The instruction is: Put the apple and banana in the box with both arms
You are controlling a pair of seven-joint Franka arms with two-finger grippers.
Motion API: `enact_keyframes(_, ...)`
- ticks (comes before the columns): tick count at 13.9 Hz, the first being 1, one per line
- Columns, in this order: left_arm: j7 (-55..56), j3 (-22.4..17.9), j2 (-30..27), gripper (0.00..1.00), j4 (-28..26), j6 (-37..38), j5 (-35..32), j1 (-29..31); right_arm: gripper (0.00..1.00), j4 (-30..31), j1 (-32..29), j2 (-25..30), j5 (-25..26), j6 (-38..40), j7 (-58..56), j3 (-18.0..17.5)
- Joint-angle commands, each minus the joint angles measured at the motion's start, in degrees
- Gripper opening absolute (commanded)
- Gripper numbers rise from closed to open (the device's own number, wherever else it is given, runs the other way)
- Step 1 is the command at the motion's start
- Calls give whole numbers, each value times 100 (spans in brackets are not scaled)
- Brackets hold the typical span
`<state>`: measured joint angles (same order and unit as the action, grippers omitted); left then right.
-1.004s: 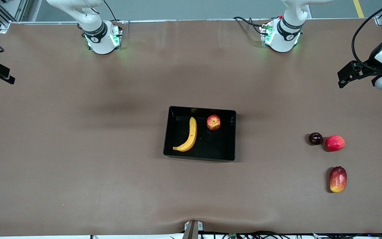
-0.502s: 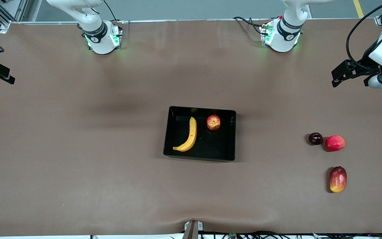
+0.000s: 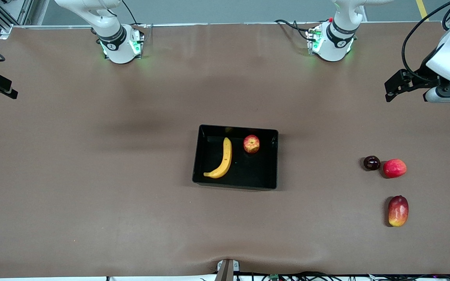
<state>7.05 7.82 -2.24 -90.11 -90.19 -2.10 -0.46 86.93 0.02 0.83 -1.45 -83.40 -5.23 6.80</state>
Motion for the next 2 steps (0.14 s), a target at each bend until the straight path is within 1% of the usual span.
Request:
enact_keyframes(1, 7, -9, -110, 100, -7, -25, 105, 2, 100, 8, -72, 5, -31, -10, -31, -38)
enact_keyframes(2, 15, -9, -110, 100, 2, -16, 105, 2, 100, -1, -63, 5, -31, -19, -22, -38)
